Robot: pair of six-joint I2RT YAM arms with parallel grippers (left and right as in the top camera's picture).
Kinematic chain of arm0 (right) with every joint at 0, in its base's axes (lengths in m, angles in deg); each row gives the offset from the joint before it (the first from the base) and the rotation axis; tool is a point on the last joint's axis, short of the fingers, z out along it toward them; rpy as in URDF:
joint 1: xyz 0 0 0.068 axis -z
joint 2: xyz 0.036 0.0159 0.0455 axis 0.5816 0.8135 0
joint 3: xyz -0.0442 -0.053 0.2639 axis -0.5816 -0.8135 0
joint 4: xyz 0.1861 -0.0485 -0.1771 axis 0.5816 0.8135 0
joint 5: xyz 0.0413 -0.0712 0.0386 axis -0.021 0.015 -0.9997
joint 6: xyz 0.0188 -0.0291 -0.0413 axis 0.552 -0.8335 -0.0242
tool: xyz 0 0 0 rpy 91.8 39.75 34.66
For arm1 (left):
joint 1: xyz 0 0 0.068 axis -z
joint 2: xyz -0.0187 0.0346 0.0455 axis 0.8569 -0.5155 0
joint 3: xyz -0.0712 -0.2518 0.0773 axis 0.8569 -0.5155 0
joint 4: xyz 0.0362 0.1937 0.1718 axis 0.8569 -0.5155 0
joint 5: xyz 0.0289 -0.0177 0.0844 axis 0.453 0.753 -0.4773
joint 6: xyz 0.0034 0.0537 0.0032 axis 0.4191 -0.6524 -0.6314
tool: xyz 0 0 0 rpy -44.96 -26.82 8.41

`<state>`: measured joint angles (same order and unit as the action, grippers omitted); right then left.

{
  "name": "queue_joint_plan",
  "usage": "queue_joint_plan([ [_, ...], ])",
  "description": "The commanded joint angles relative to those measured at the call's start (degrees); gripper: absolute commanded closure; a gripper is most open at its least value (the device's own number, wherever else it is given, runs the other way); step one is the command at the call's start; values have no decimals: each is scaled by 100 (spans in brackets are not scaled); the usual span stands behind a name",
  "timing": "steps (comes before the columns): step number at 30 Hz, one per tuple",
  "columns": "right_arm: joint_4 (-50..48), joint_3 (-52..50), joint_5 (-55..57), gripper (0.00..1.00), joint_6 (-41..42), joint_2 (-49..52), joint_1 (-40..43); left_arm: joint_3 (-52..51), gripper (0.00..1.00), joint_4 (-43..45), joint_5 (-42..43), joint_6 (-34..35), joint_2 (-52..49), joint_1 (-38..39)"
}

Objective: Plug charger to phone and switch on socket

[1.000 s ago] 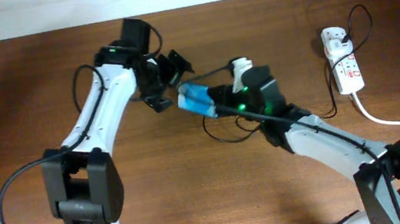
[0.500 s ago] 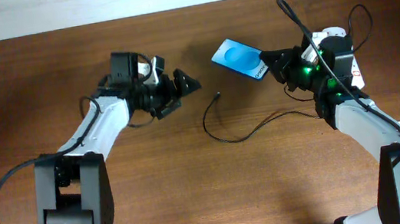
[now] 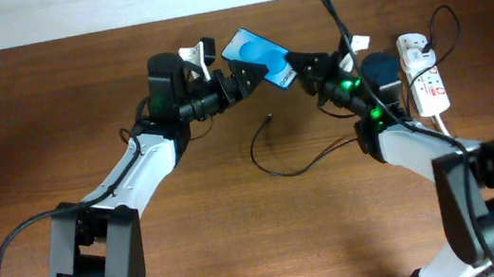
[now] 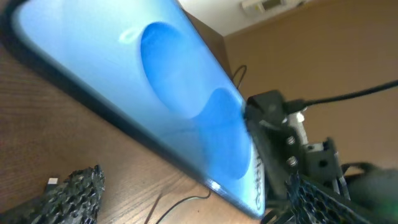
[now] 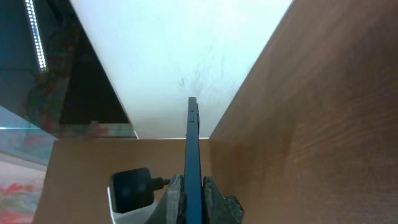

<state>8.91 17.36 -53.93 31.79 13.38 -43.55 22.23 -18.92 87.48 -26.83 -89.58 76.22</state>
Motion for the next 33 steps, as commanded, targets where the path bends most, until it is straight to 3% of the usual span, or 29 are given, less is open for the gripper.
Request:
queue_joint_plan([
  [1, -424, 98, -48, 96, 372, 221, -251, -22, 2, 144, -619, 575, 107, 22],
  [6, -431, 94, -81, 96, 367, 238, -400, -22, 0, 695, -844, 1038, 107, 22],
  [10, -505, 94, 22, 96, 367, 238, -472, -22, 12, 721, -931, 1556, 107, 22],
  [15, -507, 94, 774, 96, 323, 238, -800, -22, 17, 1335, -1023, 2730, 107, 22],
  [20, -535, 94, 1685, 96, 326, 238, -1156, -22, 41, 1707, -1043, 3377, 107, 15],
  [23, -540, 94, 2024, 96, 328, 238, -1305, -22, 51, 1904, -1088, 3510, 107, -28],
  [26, -450, 94, 1853, 96, 350, 238, -1305, -22, 64, 1954, -1064, 3508, 107, -55],
  [29, -260, 94, 1545, 96, 348, 238, -1298, -22, 87, 1952, -949, 3504, 107, -55],
  [33, -79, 94, 1147, 96, 323, 238, -1235, -22, 98, 1891, -798, 3381, 107, -55],
])
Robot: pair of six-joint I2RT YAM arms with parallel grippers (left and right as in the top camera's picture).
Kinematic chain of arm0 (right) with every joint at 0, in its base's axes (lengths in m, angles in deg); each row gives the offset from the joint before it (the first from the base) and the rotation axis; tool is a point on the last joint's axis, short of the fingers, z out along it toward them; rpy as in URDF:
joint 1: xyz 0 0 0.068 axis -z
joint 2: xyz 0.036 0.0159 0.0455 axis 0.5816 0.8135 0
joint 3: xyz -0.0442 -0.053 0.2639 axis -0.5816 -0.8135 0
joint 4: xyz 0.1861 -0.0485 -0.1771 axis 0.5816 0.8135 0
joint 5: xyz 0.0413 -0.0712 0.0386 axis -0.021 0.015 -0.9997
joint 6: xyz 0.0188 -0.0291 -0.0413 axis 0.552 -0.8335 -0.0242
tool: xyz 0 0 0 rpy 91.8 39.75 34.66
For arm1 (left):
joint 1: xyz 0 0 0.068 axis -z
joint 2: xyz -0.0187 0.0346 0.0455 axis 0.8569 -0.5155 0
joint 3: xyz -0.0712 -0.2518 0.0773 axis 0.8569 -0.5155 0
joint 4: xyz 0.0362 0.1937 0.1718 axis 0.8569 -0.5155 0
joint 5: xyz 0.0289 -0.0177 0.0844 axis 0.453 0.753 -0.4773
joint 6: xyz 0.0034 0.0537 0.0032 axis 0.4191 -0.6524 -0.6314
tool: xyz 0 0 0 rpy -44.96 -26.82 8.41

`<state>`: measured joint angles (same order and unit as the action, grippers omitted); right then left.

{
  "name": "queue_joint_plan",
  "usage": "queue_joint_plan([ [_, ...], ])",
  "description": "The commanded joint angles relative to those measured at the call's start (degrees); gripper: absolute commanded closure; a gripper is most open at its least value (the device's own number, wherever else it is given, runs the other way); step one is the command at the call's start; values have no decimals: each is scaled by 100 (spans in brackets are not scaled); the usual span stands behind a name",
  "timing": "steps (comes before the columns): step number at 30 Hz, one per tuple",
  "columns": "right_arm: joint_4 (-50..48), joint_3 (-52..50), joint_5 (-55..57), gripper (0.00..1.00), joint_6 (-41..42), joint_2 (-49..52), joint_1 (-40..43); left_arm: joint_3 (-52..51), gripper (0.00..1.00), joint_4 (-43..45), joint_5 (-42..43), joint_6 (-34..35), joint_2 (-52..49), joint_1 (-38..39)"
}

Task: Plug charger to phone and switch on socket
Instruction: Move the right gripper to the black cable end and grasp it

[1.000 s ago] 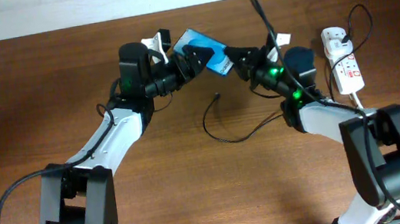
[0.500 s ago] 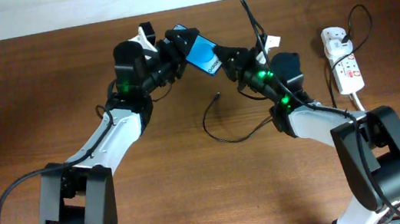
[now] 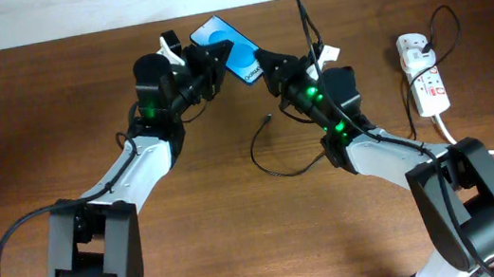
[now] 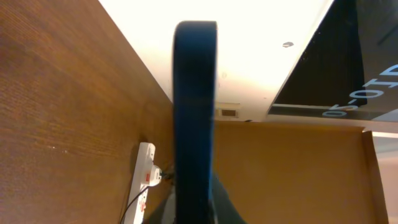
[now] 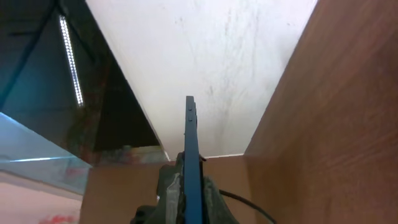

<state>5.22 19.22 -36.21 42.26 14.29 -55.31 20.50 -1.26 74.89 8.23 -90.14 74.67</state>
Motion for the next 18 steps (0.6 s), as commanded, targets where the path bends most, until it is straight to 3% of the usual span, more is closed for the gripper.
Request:
queue_joint_plan([
  [1, 328, -92, -745, 96, -723, 146, -4, 151, 100, 125, 520, -227, 164, 101],
  [2, 345, -92, -883, 96, -732, 146, 57, 151, 100, 122, 546, -282, 164, 101],
  [3, 343, -92, -1064, 82, -909, 146, 138, 151, 100, 125, 562, -339, 164, 101],
  [4, 343, -92, -1303, 32, -1298, 144, 267, 151, 100, 127, 586, -365, 164, 101],
  [5, 341, -92, -1488, 20, -1526, 144, 369, 151, 100, 125, 605, -372, 164, 101],
  [6, 339, -92, -1775, 2, -1840, 144, 566, 151, 100, 122, 664, -411, 164, 83],
  [13, 400, -92, -3558, 2, -2702, -181, 2037, 151, 100, -1062, 1259, -1016, 162, -476],
  [17, 1530, -92, -3797, 2, -3613, -721, 2179, 151, 100, -1086, 1823, -1530, 131, -909],
  [18, 2225, -90, -3600, 2, -4120, -962, 2098, 151, 100, -1115, 1923, -1532, 111, -1001],
])
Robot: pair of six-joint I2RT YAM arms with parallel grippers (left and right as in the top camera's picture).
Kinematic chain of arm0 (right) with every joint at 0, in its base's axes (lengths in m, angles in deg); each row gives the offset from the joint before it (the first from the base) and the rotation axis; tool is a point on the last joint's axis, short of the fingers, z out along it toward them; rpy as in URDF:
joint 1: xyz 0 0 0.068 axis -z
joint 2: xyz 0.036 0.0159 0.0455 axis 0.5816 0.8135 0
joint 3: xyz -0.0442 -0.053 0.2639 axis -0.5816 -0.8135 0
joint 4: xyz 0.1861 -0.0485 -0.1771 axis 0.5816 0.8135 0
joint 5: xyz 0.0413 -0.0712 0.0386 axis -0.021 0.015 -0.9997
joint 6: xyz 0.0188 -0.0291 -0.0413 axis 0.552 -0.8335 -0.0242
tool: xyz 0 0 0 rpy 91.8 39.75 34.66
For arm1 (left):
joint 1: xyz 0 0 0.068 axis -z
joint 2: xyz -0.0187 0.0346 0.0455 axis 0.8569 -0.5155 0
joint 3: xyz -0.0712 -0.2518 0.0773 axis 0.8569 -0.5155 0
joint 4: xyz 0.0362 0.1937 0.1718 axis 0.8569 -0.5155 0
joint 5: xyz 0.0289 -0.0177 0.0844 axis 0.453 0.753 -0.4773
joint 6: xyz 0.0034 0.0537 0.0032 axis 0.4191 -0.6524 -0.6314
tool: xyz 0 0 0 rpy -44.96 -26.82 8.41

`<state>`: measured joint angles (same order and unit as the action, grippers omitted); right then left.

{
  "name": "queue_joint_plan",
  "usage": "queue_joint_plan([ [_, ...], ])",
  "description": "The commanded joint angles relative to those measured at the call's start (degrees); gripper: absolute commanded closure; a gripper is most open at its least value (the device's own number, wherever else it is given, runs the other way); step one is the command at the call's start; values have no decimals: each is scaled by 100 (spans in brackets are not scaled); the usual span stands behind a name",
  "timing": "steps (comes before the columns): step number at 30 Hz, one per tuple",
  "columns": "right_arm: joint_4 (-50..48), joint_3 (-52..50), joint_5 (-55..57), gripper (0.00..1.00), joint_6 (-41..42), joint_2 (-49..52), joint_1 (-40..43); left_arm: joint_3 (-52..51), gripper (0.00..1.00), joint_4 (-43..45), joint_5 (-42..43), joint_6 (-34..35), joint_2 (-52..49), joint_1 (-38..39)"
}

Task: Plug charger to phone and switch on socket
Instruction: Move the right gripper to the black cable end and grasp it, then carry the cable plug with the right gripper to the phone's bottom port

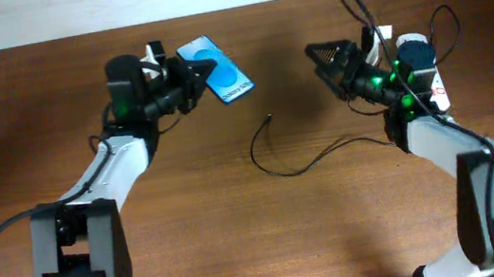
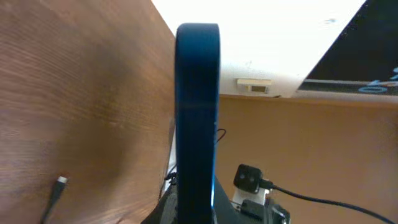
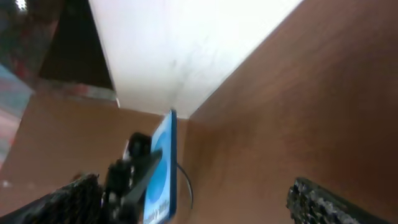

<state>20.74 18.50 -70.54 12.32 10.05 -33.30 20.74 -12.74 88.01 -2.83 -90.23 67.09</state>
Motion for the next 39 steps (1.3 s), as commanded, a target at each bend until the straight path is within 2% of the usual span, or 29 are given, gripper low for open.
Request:
queue_joint_plan([
  [1, 1493, -17, 229, 2, -1668, -807, -203, 127, 100, -157, 649, -435, 109, -337],
  [5, 4017, -13, 2162, 2, -3147, -1941, -586, 127, 100, -557, 844, -658, 109, -439],
  [8, 4765, -13, 2986, 1, -3515, -2376, -938, 127, 100, -560, 1019, -656, 109, -455],
  [9, 5003, -13, 3265, 2, -3926, -2496, -1191, 127, 100, -562, 1062, -656, 109, -461],
  [11, 5106, -13, 3276, 2, -4229, -2540, -1484, 127, 100, -560, 1222, -656, 109, -472],
  [18, 4916, -13, 2970, 2, -4100, -2529, -1633, 127, 100, -984, 1331, -879, 109, -492],
  [20, 4752, 17, 3274, 1, -4092, -2509, -1838, 127, 100, -979, 1329, -960, 109, -503],
  [22, 5071, 356, 4400, 1, -3995, -2295, -2352, 127, 100, -979, 1381, -1091, 109, -640],
  [24, 5842, 1250, 5355, 2, -3993, -1596, -2861, 127, 100, -977, 1593, -1139, 109, -957],
  [25, 6190, 1700, 5528, 7, -3989, -1191, -2970, 127, 100, -979, 1676, -1167, 109, -1099],
  [28, 6854, 2774, 5654, 32, -3661, -72, -3049, 127, 100, -981, 1805, -1266, 109, -1335],
  [30, 6981, 3233, 5611, 40, -3554, 549, -3049, 127, 100, -981, 1812, -1386, 109, -1449],
  [32, 6977, 3477, 5569, 41, -3394, 1049, -3082, 127, 100, -981, 1823, -1399, 109, -1582],
  [39, 6642, 3484, 5480, 42, -2741, 1810, -3086, 127, 100, -986, 1847, -1513, 109, -1644],
])
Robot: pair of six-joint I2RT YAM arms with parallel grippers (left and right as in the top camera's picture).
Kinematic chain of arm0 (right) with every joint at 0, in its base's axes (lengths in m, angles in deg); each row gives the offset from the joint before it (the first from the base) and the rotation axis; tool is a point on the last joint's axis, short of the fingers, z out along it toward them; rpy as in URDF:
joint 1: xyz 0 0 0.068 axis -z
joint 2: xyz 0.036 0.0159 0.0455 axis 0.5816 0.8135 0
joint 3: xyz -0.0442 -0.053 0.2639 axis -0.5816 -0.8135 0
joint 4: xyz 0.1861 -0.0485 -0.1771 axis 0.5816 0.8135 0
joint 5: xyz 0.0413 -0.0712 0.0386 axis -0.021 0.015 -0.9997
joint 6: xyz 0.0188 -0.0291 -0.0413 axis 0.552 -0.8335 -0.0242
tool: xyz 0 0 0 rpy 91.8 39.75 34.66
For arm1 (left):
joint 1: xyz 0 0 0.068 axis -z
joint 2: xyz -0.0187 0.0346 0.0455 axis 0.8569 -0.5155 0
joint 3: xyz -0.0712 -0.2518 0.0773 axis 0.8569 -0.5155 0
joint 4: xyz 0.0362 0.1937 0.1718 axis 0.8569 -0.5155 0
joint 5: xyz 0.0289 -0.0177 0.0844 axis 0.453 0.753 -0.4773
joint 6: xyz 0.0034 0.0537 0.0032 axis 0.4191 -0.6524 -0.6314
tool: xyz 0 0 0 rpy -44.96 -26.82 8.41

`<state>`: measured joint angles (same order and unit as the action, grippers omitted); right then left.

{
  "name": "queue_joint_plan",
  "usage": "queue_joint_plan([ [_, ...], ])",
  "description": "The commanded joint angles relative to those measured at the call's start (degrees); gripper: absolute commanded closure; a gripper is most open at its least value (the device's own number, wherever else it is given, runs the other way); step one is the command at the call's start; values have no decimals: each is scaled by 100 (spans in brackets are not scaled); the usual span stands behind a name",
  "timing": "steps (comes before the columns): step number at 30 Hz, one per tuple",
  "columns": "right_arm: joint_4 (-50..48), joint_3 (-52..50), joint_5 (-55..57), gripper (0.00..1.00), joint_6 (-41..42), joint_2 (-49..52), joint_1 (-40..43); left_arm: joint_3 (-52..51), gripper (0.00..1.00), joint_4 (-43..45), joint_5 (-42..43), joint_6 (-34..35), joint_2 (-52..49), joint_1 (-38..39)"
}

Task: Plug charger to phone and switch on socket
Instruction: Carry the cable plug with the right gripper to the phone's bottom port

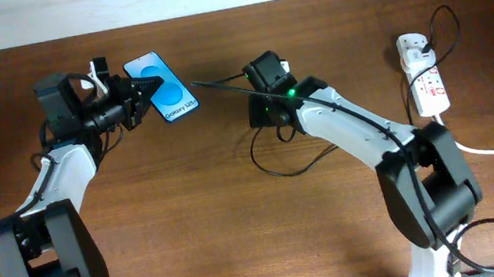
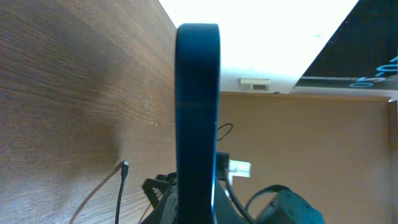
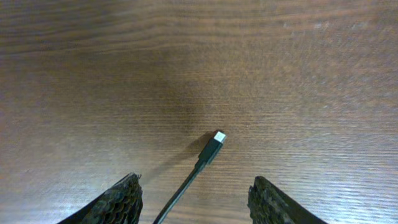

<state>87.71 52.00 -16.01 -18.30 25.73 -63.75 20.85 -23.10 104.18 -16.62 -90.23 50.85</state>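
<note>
My left gripper [image 1: 134, 102] is shut on the blue phone [image 1: 162, 86] and holds it above the back left of the table. In the left wrist view the phone [image 2: 198, 106] shows edge-on between the jaws. A thin black charger cable [image 1: 281, 166] loops across the table's middle. Its plug [image 3: 217, 138] lies flat on the wood, just ahead of my right gripper [image 3: 198, 202], which is open and hangs directly above it, one finger on either side of the cable. In the overhead view the right gripper [image 1: 269, 114] hides the plug.
A white power strip [image 1: 424, 77] lies at the far right with a black lead running off the table edge. The cable's loop lies in front of the right arm. The rest is bare brown table [image 1: 241, 235].
My right gripper was open near the power strip at the right and now hangs open over the cable plug at the table's middle. The left arm has carried the phone further left.
First the right gripper was shut on the phone, with the left fingers around it. Then both grippers were shut on it. After that the left held it alone and the right stood open off to the right. Now the right is above the plug.
</note>
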Motion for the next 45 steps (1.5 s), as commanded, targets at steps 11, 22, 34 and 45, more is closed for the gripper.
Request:
queue_joint_plan([
  [11, -496, 133, -39, 62, 754, 813, -31, 116, 100, 48, 275, -133, 109, -20],
  [22, -61, 210, -2166, 96, 682, 514, 442, 116, 100, -238, 153, -136, 109, -20],
  [34, 2900, 74, -7908, 96, -5657, -588, 2197, 116, 100, 245, 116, -1141, 109, 686],
  [45, 3576, -1727, -9381, 96, -8094, -579, 3311, 122, 100, 3362, -713, 2041, -1113, 1788],
])
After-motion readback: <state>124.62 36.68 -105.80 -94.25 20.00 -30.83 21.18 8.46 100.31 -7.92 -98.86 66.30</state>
